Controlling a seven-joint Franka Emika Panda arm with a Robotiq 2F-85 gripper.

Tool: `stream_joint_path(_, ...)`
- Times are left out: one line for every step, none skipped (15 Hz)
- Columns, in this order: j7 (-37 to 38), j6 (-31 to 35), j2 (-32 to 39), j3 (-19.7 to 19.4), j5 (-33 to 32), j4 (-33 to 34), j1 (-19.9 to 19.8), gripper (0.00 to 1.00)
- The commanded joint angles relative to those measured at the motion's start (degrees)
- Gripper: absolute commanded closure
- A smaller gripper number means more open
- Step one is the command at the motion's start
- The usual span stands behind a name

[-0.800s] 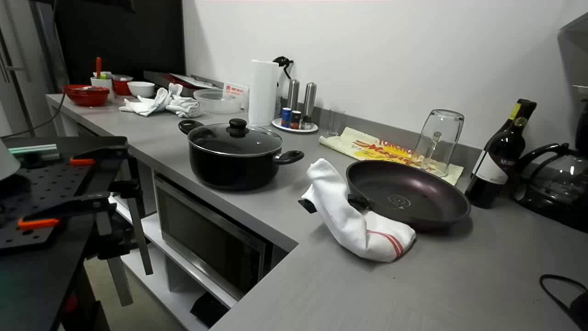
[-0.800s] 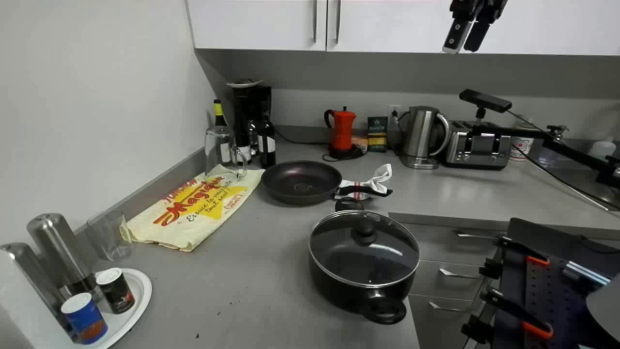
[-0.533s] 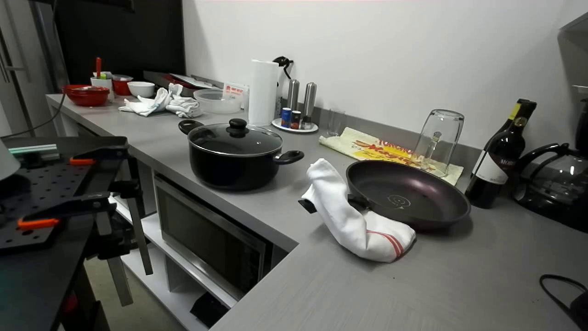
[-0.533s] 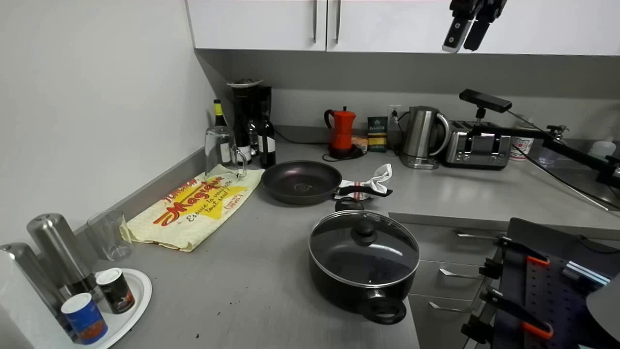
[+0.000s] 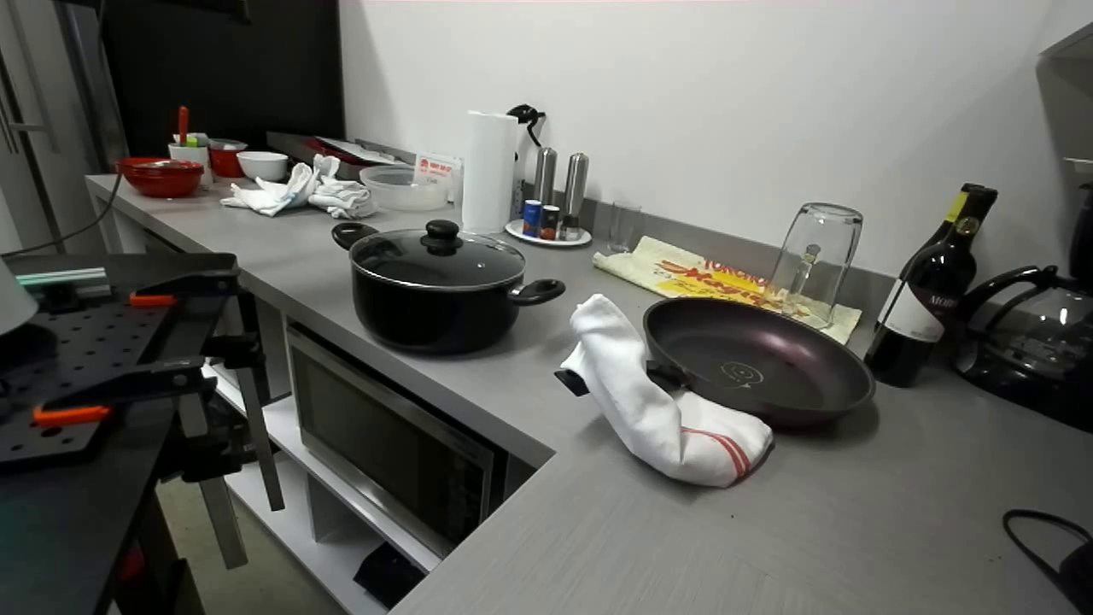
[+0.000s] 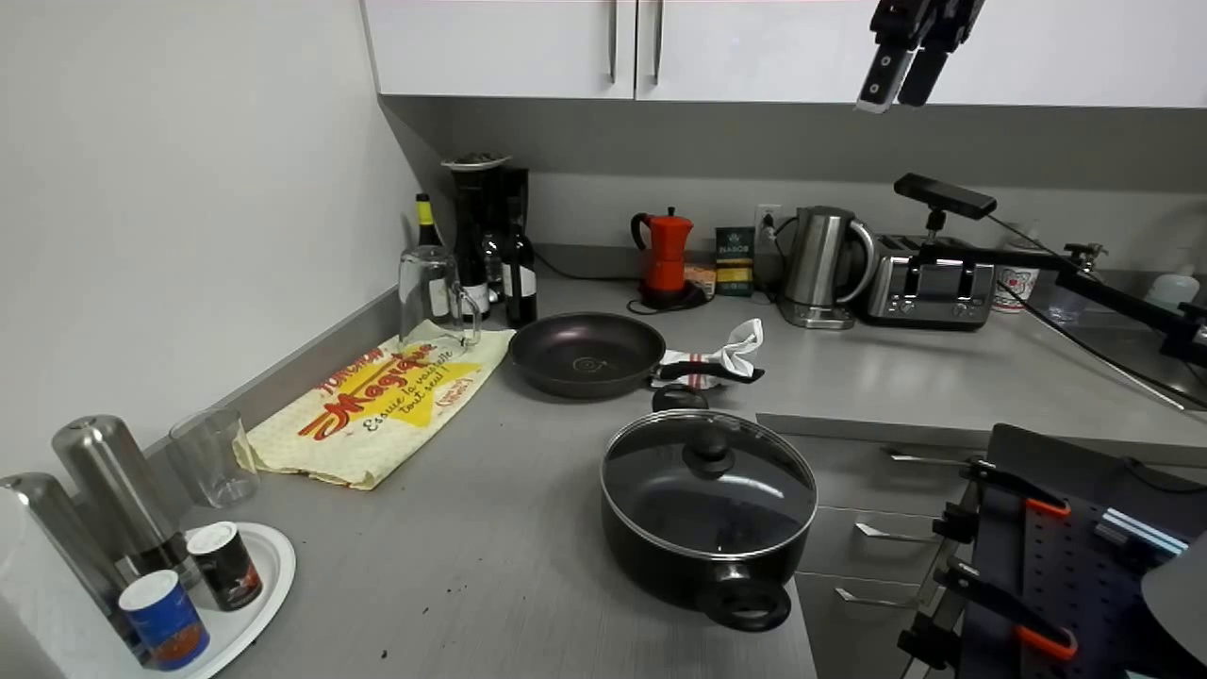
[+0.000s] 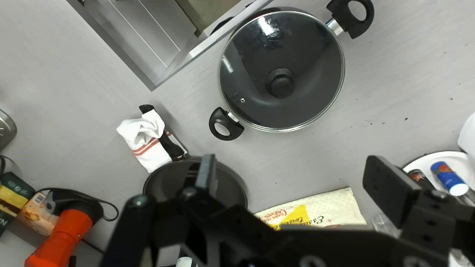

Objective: Take the lid off the pot

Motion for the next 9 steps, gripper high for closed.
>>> stream_joint_path(0.1,3.1,5.0,0.9,0.2,0.6,1.3,0.00)
stream_joint_path(-0.5,4.0,6.8,1.0,0.5,0.7,1.9,0.00)
stream_joint_path(-0.5,5.0,8.3,1.1,0.6,0.8,2.2,0.00)
stream_joint_path(-0.5,6.2,10.3,1.1,0.5,0.9,2.5,0.00)
stream_joint_path(-0.4,7.2,12.1,1.1,0.5,1.1,2.7,0.00)
stream_joint_path(-2.2,8.9,15.2,-0.4,0.3,1.5,2.4,0.00)
stream_joint_path(-2.5,9.6,17.0,-0.8,0.2,1.8,2.4,0.00)
stream_joint_path(-3.5,11.0,19.9,-1.7,0.2,2.2,2.2,0.00)
stream_joint_path(-4.3,11.8,22.0,-2.3,0.2,2.5,2.1,0.00)
